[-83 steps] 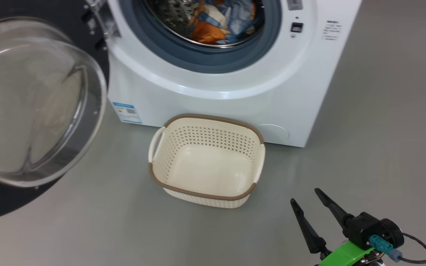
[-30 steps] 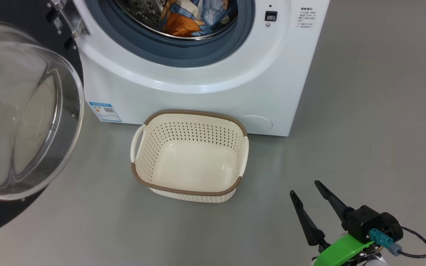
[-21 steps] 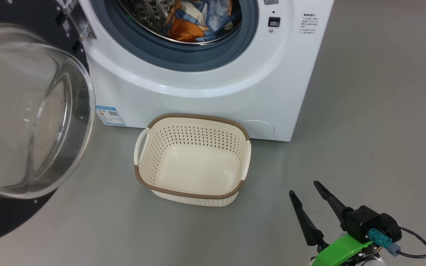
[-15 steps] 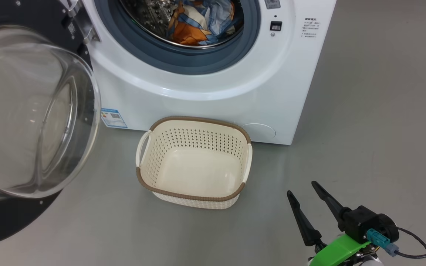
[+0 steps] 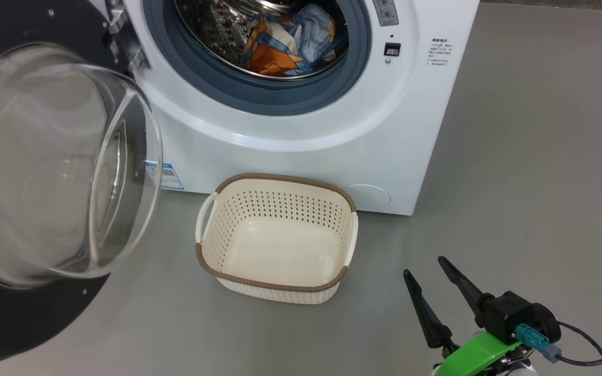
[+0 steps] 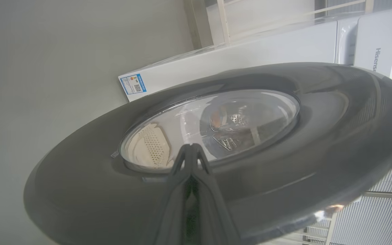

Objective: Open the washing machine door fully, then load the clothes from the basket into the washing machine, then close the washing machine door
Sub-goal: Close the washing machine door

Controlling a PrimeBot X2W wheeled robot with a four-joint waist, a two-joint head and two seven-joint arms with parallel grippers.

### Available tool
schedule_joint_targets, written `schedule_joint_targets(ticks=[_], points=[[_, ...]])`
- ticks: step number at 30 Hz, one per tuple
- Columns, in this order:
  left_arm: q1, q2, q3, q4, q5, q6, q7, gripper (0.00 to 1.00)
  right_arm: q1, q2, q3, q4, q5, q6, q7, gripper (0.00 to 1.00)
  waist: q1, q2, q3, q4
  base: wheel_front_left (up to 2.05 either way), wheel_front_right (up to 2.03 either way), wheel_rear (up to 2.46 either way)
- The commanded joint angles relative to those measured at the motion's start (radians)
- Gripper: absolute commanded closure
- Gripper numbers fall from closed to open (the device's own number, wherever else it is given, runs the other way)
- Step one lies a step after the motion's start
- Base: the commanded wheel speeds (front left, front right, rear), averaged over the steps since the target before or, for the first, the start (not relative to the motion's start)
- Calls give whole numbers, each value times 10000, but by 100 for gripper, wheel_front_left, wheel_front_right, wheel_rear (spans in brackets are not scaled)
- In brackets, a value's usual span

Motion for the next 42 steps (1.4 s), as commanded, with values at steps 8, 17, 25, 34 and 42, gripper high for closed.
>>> schedule_joint_targets(ticks=[8, 17, 25, 34, 42], points=[[666, -241, 219, -1603, -620, 24, 904, 100, 27, 138, 222, -216, 77, 27, -122, 0, 0, 0, -104, -25, 0, 0, 0], [1557, -1087, 239, -3393, -1178, 340, 1814, 100, 59, 166, 312, -174, 124, 27, -122, 0, 0, 0, -249, -213, 0, 0, 0], [2318, -2044, 96, -5004, -1524, 595, 2265, 100, 129, 202, 348, -142, 158, 27, -122, 0, 0, 0, -334, -359, 0, 0, 0], [2755, -3076, -219, -6185, -1721, 903, 2395, 100, 57, 233, 322, -143, 167, 27, -122, 0, 0, 0, -243, -568, 0, 0, 0], [2628, -4146, -484, -6420, -2056, 619, 2146, 100, -79, 279, 207, -189, 191, 27, -122, 0, 0, 0, -2, -975, 0, 0, 0]])
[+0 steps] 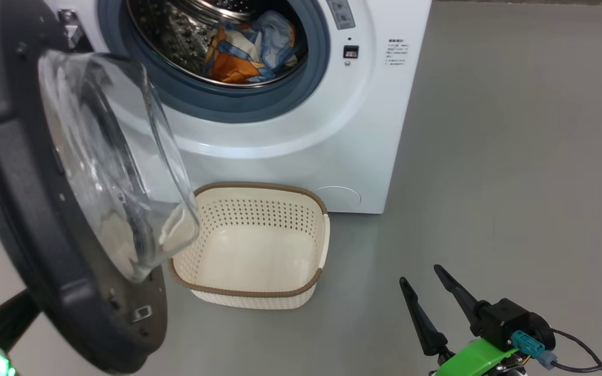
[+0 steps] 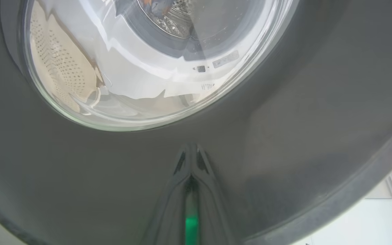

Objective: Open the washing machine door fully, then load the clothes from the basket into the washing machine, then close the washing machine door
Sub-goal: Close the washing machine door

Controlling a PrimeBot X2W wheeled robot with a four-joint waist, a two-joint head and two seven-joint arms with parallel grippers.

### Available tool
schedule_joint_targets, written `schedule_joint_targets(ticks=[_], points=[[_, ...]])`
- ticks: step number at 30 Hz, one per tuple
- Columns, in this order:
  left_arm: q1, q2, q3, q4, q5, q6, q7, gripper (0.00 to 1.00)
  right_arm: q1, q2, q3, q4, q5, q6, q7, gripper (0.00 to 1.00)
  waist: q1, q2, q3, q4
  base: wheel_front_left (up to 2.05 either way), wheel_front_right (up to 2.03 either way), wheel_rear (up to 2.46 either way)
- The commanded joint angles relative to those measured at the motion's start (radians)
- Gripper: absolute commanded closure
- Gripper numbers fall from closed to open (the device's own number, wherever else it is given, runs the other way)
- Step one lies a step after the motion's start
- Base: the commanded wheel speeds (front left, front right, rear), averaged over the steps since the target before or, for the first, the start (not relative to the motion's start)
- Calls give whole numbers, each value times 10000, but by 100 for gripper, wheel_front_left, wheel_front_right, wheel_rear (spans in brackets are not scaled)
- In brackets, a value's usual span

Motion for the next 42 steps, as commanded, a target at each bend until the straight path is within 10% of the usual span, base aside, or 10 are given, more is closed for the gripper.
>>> schedule_joint_targets(ticks=[1, 15, 42], points=[[-232, 35, 50, -395, -149, -149, 19, 100, -276, 67, 163, -261, 128, 27, -122, 0, 0, 0, 76, -136, 0, 0, 0], [152, -750, -1537, -755, -816, -614, -1018, 100, -354, 134, 160, -298, 193, 27, -122, 0, 0, 0, 98, -747, 0, 0, 0], [-877, -760, -4326, 182, -1860, -787, -6739, 100, -542, 158, 113, -315, 281, 27, -122, 0, 0, 0, 219, -2588, 0, 0, 0]])
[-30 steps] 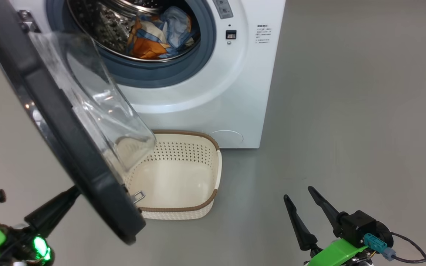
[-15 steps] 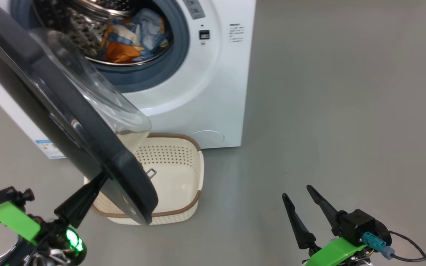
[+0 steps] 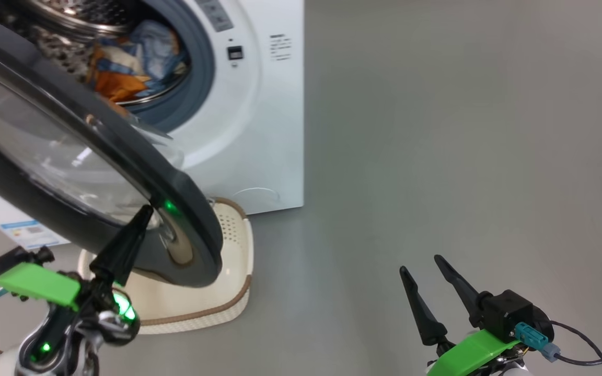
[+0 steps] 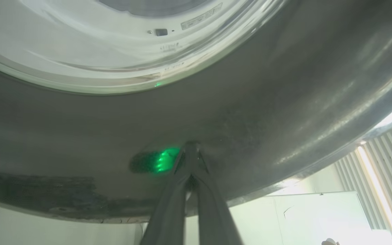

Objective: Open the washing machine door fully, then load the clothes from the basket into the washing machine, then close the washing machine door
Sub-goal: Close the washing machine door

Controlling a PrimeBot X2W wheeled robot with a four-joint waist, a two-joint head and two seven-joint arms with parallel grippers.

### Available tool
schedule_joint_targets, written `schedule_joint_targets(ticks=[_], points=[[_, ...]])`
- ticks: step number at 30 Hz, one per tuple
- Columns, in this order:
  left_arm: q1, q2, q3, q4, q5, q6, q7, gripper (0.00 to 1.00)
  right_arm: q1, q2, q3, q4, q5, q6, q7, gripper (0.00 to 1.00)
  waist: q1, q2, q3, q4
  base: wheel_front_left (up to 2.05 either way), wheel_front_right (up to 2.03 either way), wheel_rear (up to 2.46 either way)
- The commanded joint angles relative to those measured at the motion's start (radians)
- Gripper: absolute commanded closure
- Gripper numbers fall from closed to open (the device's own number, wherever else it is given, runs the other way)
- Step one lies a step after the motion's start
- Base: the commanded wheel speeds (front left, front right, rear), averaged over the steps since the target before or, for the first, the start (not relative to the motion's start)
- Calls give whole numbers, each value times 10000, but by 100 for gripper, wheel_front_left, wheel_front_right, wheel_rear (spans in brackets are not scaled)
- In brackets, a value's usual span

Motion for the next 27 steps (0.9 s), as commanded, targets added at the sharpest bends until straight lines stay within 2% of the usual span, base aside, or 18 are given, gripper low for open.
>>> schedule_joint_targets(ticks=[1, 9, 17, 27], points=[[-496, 167, 169, -178, 83, -70, -181, 100, -335, 72, 206, -261, 32, 27, -122, 0, 0, 0, 47, -244, 0, 0, 0], [-1169, 166, -397, 551, 190, -70, -1583, 100, -366, 73, 188, -255, 67, 27, -122, 0, 0, 0, 118, -798, 0, 0, 0], [-1915, 166, -301, 1551, 457, -70, -3400, 100, -347, 73, 101, -279, 105, 27, -122, 0, 0, 0, 124, -1318, 0, 0, 0], [-1920, 166, -509, 1664, 406, -70, -3999, 100, -149, 73, -113, -204, 24, 27, -122, 0, 0, 0, -97, -1459, 0, 0, 0]])
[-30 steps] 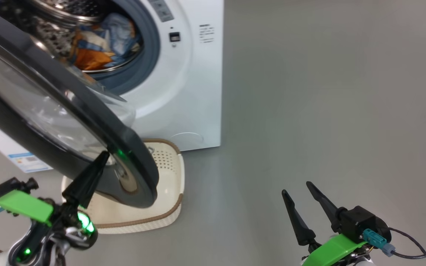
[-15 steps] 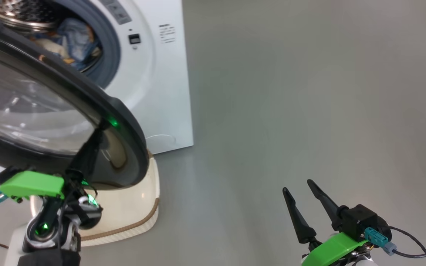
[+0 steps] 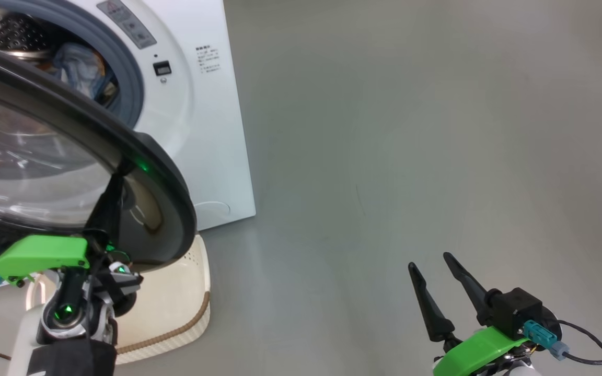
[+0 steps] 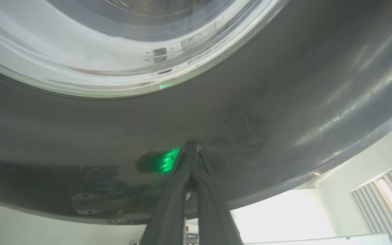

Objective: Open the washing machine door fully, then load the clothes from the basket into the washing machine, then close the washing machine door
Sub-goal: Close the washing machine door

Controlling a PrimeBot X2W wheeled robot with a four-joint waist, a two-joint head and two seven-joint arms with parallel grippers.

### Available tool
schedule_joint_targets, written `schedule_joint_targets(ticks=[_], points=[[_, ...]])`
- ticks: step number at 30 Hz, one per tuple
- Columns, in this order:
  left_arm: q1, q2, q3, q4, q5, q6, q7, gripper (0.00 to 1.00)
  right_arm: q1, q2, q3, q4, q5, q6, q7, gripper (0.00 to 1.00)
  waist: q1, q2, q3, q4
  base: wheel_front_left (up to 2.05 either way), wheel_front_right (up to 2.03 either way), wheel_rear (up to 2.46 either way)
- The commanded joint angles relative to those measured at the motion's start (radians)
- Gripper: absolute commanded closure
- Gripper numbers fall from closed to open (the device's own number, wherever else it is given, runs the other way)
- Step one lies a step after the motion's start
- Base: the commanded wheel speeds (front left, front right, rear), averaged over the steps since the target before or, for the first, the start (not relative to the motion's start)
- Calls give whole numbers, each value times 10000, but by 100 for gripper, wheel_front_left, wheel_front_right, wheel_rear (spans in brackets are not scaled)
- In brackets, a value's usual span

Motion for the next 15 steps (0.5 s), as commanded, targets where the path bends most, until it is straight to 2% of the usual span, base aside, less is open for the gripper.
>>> schedule_joint_targets(ticks=[1, 9, 15], points=[[-225, 191, 142, -274, -54, -70, -27, 100, -107, 52, 155, -203, 2, 27, -122, 0, 0, 0, -104, 43, 0, 0, 0], [874, 334, -324, -1193, 388, -71, 440, 100, 163, 52, -66, -766, -29, 27, -122, 0, 0, 0, -609, 528, 0, 0, 0], [2103, 697, -847, -2438, 1174, -71, -19, 100, 415, 53, -262, -1039, -148, 27, -122, 0, 0, 0, -993, 1162, 0, 0, 0]])
